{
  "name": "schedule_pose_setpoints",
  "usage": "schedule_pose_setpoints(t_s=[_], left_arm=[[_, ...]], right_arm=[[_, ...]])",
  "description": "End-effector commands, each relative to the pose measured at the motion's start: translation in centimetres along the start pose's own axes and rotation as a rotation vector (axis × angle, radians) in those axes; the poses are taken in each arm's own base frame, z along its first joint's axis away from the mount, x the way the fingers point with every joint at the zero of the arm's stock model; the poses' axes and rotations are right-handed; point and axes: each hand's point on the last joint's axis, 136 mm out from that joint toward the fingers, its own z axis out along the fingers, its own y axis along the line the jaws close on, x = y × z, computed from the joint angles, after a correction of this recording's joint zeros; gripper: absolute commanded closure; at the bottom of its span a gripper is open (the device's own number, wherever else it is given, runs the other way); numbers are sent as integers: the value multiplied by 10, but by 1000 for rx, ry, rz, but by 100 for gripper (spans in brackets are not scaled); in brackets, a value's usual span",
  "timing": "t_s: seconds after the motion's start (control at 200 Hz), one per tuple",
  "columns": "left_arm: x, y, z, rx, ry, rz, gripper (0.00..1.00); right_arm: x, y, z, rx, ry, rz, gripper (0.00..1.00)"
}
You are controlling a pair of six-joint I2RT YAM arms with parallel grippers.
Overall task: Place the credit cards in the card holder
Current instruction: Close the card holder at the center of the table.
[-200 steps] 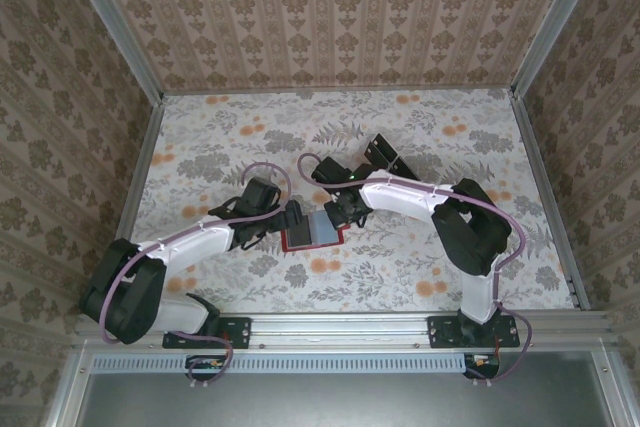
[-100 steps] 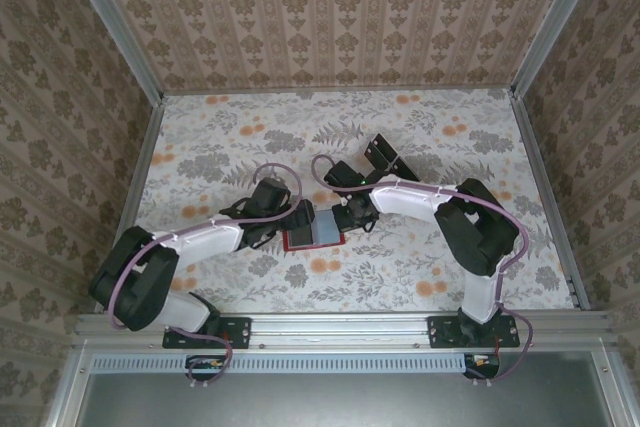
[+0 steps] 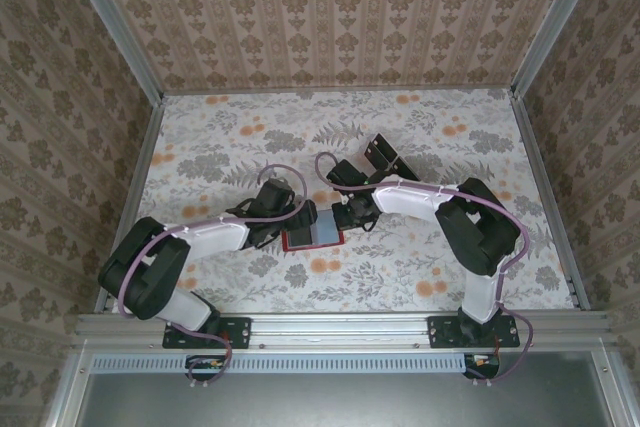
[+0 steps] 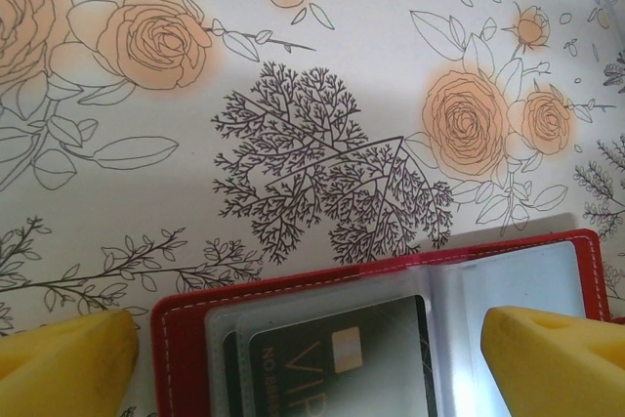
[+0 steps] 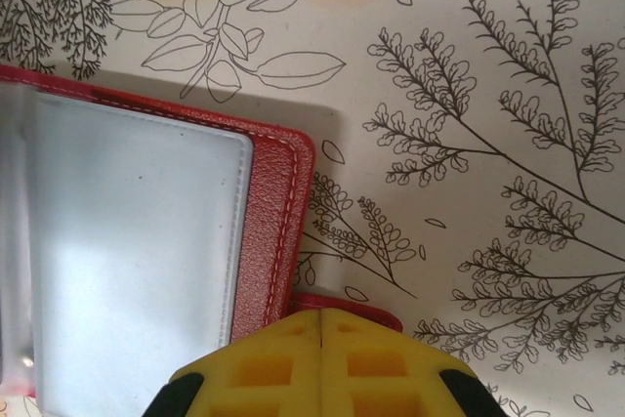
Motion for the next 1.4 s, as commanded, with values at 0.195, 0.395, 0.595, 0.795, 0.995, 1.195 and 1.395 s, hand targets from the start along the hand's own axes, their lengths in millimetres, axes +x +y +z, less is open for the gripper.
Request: schedule_pose_setpoints(t_s=[0.195, 0.395, 0.595, 0.795, 0.995, 1.195, 1.395], left_arm=[[-12, -34, -15, 157, -65, -29, 0], [-22, -51, -32, 256, -125, -69, 0], [-26, -86, -40, 346, -149, -56, 0], [-13, -112, -27, 392, -135, -40, 0], [4, -121, -12, 396, -130, -31, 1], [12, -127, -4, 425, -146, -60, 1], [-2, -142, -29, 429, -215, -9, 1]], right_arm=[[4, 9, 2, -83, 13, 47, 100], [3, 9, 5, -112, 17, 67, 100], [0, 9, 6, -144, 15, 98, 100], [-6, -4, -2, -160, -22, 170, 100], [-5, -17, -6, -169, -39, 231, 100], [-2, -19, -4, -183, -36, 252, 100], [-5, -21, -10, -192, -53, 259, 100]])
